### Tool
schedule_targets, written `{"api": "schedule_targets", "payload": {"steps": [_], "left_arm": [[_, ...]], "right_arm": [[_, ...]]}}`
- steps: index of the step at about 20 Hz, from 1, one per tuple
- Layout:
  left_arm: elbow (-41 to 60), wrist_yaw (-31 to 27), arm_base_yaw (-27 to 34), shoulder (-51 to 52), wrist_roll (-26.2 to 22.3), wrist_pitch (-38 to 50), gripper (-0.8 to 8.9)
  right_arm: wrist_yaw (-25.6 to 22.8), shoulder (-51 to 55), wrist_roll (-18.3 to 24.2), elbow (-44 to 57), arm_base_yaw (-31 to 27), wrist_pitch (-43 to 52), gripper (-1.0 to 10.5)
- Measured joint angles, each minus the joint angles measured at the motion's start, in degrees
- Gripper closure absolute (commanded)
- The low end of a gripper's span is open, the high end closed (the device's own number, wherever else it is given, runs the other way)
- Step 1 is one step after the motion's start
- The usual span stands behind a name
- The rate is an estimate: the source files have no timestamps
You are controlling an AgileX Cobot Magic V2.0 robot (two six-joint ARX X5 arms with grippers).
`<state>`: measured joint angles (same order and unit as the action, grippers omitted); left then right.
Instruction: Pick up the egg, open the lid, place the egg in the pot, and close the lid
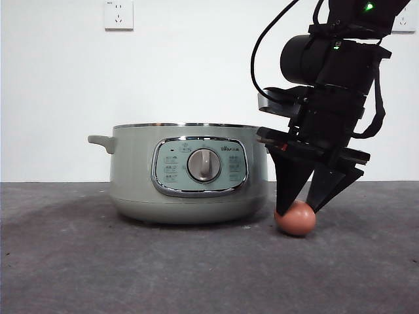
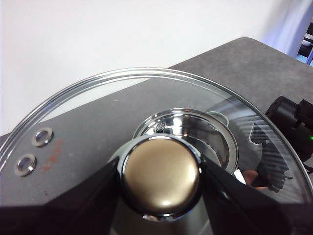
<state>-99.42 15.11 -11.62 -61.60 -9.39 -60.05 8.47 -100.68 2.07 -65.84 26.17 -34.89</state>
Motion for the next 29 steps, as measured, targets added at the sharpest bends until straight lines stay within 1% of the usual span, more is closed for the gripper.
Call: {"api": "schedule_targets", "payload": {"steps": [4, 10, 13, 15, 17, 20, 25, 27, 29], "left_arm": [[0.0, 0.0, 0.0, 0.0, 0.0, 0.0, 8.22], [0.0, 0.0, 0.0, -0.1, 0.0, 0.0, 8.22], [0.0, 0.0, 0.0, -0.1, 0.0, 0.0, 8.22], [0.0, 0.0, 0.0, -0.1, 0.0, 0.0, 8.22], [0.0, 0.0, 0.0, -0.1, 0.0, 0.0, 8.22], [0.0, 0.0, 0.0, -0.1, 0.0, 0.0, 8.22], [0.0, 0.0, 0.0, -0.2, 0.0, 0.0, 8.22], [0.0, 0.0, 0.0, -0.2, 0.0, 0.0, 8.22], [0.0, 0.0, 0.0, -0.2, 0.0, 0.0, 8.22]], "right_arm": [[-0.1, 3.1, -0.1, 0.0, 0.0, -4.9, 9.6], [-0.4, 20.2, -0.4, -0.3, 0.0, -8.8, 9.6], [-0.6, 25.1, -0.8, -3.3, 0.0, -9.5, 9.6], [-0.6, 25.1, -0.8, -7.8, 0.0, -8.7, 9.6], [-0.6, 23.1, -0.9, -13.9, 0.5, -7.2, 9.6], [-0.5, 16.3, -1.0, -24.5, 1.8, -6.1, 9.6], [-0.5, -1.2, -0.6, -41.1, 4.8, -8.6, 9.6], [-0.5, -8.6, -0.1, -46.6, 5.5, -10.5, 9.6], [-0.5, -14.5, 0.5, -50.0, 5.8, -10.8, 9.6]]}}
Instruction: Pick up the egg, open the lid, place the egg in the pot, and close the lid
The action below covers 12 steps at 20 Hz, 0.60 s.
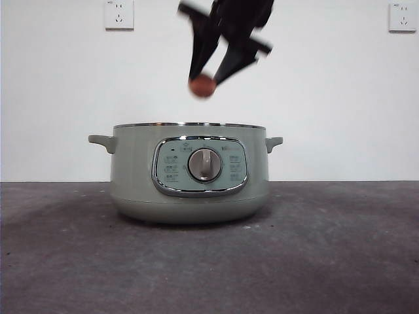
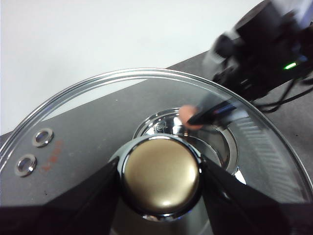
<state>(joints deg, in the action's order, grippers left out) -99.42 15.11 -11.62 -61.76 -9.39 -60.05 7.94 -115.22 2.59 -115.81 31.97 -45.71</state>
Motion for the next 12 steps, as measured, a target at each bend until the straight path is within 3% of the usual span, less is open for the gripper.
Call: {"api": "schedule_targets", "payload": {"steps": [5, 12], "left_arm": [[0.0, 0.0, 0.0, 0.0, 0.0, 0.0, 8.22], [0.0, 0.0, 0.0, -0.9, 0.0, 0.0, 8.22]], "right_arm": [[-0.3, -8.7, 1.3, -1.5, 0.3, -1.4, 9.6], [-2.2, -12.3, 4.5, -1.7, 1.3, -2.3, 9.6]]}}
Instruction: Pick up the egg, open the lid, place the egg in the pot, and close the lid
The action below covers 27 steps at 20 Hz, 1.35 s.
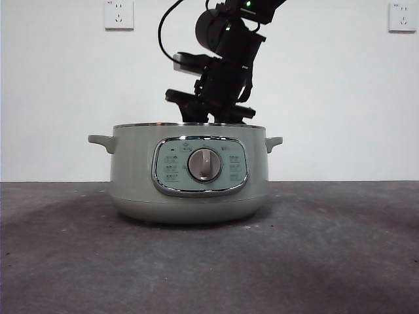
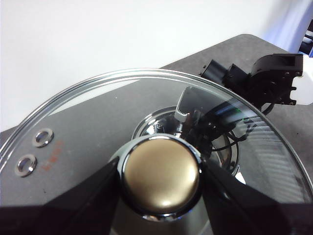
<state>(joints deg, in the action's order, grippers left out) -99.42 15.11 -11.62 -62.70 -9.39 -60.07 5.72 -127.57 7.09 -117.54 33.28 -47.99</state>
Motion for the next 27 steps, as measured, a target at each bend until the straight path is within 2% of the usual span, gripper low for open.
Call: {"api": "schedule_targets", "payload": {"steps": [10, 11, 15, 16, 20, 27], "left_arm": [[0.0, 0.0, 0.0, -0.3, 0.0, -0.1, 8.22], [0.0, 0.0, 0.0, -0.3, 0.0, -0.3, 8.22], [0.0, 0.0, 0.0, -0.3, 0.0, -1.1, 8.22], [0.0, 0.0, 0.0, -0.3, 0.0, -1.1, 8.22], [0.0, 0.0, 0.0, -0.3, 0.0, -1.2, 8.22], [0.0, 0.0, 0.0, -0.4, 0.0, -1.2, 8.22]], "right_arm": [[-0.9, -2.3, 0.3, -0.9, 0.0, -1.3, 9.6], [-0.8, -2.4, 0.3, -0.9, 0.0, -1.2, 9.1], [-0.8, -2.4, 0.3, -0.9, 0.0, -1.2, 4.2], [-0.8, -2.7, 0.3, -0.9, 0.0, -1.6, 3.7], [0.2, -3.5, 0.0, -4.6, 0.5, -4.4, 3.7], [0.2, -3.4, -1.2, -33.1, 0.0, -26.1, 3.8]]}}
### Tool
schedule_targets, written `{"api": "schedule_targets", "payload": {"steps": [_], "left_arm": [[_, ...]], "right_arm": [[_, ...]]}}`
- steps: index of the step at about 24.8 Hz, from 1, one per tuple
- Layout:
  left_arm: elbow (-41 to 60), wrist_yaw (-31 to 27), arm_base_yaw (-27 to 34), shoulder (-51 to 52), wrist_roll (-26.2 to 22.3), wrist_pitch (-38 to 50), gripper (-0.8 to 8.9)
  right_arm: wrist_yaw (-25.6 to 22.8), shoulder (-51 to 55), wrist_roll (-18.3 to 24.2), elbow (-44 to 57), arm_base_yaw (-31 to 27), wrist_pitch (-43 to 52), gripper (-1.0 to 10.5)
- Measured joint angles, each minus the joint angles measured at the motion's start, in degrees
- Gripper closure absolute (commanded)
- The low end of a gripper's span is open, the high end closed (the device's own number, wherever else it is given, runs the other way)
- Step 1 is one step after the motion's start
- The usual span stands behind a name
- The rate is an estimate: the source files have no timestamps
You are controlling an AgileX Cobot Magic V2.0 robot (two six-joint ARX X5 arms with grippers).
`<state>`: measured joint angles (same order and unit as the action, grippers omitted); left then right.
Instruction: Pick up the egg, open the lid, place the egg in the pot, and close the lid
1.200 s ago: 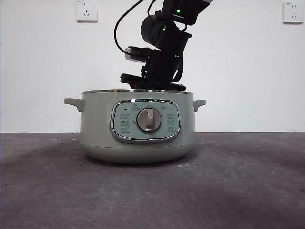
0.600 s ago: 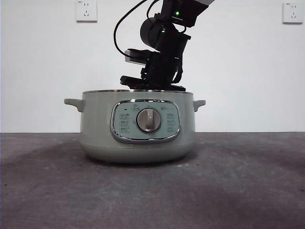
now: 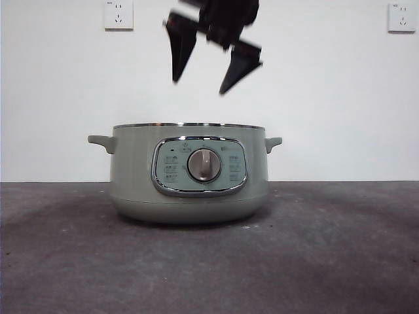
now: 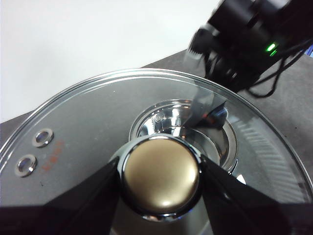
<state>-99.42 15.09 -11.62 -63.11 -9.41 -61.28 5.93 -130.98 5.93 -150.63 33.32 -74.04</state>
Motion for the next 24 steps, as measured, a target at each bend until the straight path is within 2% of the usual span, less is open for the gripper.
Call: {"api": "schedule_targets", "payload": {"steps": [1, 3, 10, 13, 20, 24], "left_arm": [[0.0, 0.0, 0.0, -0.2, 0.0, 0.0, 8.22], [0.0, 0.0, 0.0, -0.7, 0.0, 0.0, 8.22], [0.0, 0.6, 0.0, -1.0, 0.0, 0.7, 8.22], [0.0, 4.0, -0.9, -3.0, 0.0, 2.9, 8.22], [0.0, 4.1, -4.7, -10.7, 0.0, 6.4, 8.22], [0.0, 4.1, -6.6, -15.3, 0.0, 9.5, 8.22]], "right_arm": [[0.0, 0.1, -0.4, -3.7, 0.0, -3.1, 3.8], [-0.1, 1.7, -1.5, -6.0, 0.0, -3.5, 3.8], [-1.5, 17.5, -2.3, -2.9, 0.0, -3.5, 3.8], [-1.4, 29.5, -2.3, 5.2, 0.0, -3.5, 3.8], [-1.8, 50.2, -2.1, 25.0, 0.0, -3.5, 3.8], [-3.8, 60.4, -2.1, 34.2, 0.0, -3.6, 3.8]]}}
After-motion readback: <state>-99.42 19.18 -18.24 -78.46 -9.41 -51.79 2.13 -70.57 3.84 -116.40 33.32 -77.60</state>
